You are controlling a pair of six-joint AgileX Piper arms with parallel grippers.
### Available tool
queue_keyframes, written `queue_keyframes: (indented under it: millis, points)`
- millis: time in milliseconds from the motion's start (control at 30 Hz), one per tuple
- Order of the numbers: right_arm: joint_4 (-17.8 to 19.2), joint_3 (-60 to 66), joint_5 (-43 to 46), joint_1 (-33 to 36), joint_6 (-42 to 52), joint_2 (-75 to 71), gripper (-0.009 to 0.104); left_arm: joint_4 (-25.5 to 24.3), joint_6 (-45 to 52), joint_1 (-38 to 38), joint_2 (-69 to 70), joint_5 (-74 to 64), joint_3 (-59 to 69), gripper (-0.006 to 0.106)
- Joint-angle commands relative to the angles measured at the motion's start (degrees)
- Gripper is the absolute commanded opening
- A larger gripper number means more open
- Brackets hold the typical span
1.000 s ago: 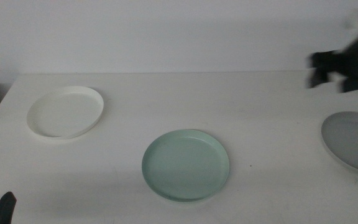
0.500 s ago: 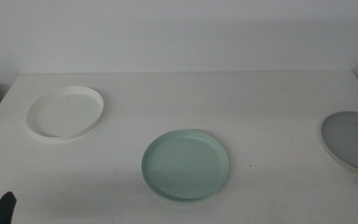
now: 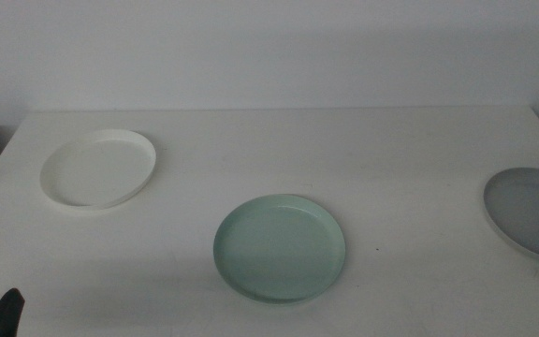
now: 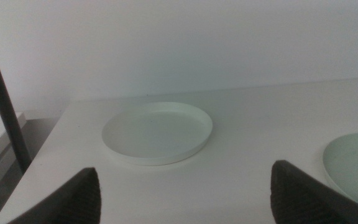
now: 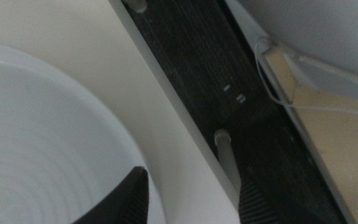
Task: Stack the three bowls on top of each other.
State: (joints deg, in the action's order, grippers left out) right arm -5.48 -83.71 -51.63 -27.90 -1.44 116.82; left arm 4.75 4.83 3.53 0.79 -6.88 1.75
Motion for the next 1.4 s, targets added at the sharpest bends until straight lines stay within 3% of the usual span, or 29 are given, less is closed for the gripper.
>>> queue_keyframes:
  millis: [0, 233, 433, 667, 833, 1133, 1367]
  points:
    - [-0.54, -1.86, 1.23, -0.35, 0.81, -1.9, 0.037, 0.41, -0.68, -0.09, 0.74, 4.65, -0.28, 0.105]
    - [-5.87, -1.86, 1.65, -0.27, 6.39, 1.78, 0.029, 0.41, -0.68, -0.09, 0.74, 4.65, -0.28, 0.105]
    - [-9.43, -1.86, 0.09, -0.21, 10.14, 1.11, -0.001, 0.41, -0.68, -0.09, 0.74, 4.65, -0.28, 0.105]
    - [-12.62, -1.9, -2.27, 4.12, 10.14, -5.07, -0.001, 0.41, -0.68, -0.09, 0.74, 4.65, -0.28, 0.105]
    - [-15.41, -1.9, -3.12, 11.8, 9.53, -10.08, -0.001, 0.41, -0.68, -0.09, 0.74, 4.65, -0.28, 0.105]
    - [-17.64, -1.9, -2.41, 32.54, 9.05, -11.49, -0.001, 0.41, -0.68, -0.09, 0.74, 4.65, -0.28, 0.105]
    - [-17.74, -1.9, -0.99, 44.59, 8.14, -10.59, -0.001, 0.41, -0.68, -0.09, 0.74, 4.65, -0.28, 0.105]
